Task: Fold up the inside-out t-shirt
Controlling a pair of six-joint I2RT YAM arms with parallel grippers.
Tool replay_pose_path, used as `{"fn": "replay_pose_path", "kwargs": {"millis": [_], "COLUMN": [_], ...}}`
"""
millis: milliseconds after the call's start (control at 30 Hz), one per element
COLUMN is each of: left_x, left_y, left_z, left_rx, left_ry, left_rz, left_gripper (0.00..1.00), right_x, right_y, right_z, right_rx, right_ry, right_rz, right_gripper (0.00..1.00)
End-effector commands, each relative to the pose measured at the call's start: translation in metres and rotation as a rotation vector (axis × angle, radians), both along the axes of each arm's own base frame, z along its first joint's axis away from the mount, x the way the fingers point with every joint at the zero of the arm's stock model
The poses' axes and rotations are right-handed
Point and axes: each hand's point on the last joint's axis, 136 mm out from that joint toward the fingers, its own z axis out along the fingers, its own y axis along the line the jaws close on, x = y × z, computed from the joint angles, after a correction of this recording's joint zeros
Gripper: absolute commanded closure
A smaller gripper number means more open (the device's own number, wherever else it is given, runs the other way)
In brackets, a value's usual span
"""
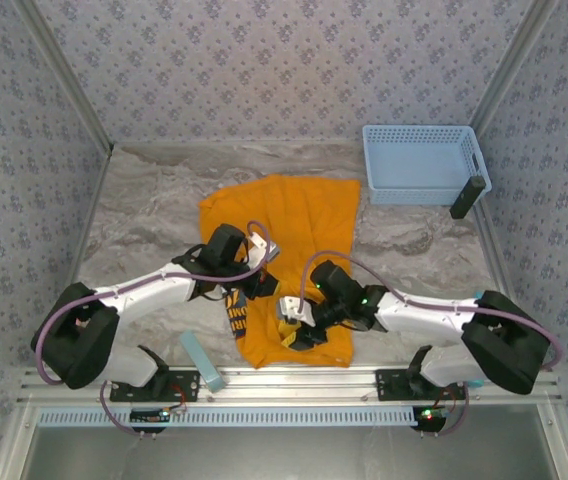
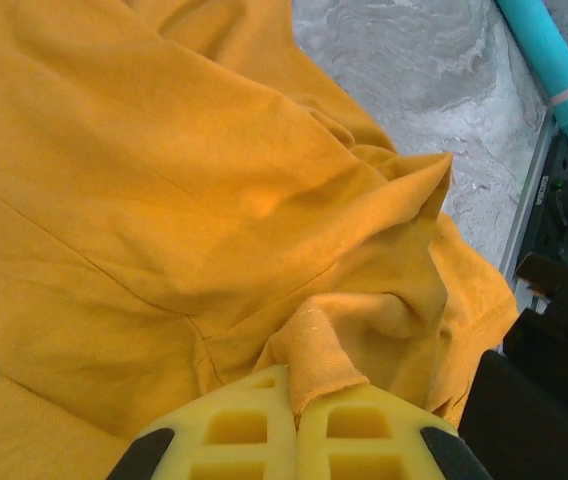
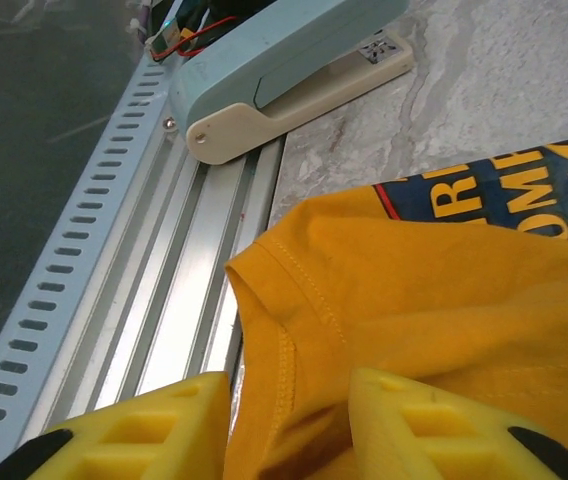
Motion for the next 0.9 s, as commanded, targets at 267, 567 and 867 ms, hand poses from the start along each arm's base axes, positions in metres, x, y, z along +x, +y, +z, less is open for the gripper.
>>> {"fn": "replay_pose_path", "kwargs": {"millis": [267,567,867], "left_x": [0.000,0.000,-0.001], "left_y": [0.003,0.005,0.007], "left_z": [-0.001,-0.009,-0.012], "left_rx": [-0.005,0.014,0.016], "left_ry": [-0.027,0.012,0.032], "left_rz": [0.017,0.036,0.048], "left_gripper": [0.94,0.94,0.93], "right_x": [0.042,0.012,-0.010], "right_y": [-0.014,-0.012,-0.013], "right_z": [-0.014,-0.046,-0.056], "right_rx": [-0.093,-0.235,-0.275], "right_ry": [-0.103,-0.243,-0.408], "right_rz": [-0.314,-0.250,-0.076], "right_gripper": [0.43,0.45,0.94]}}
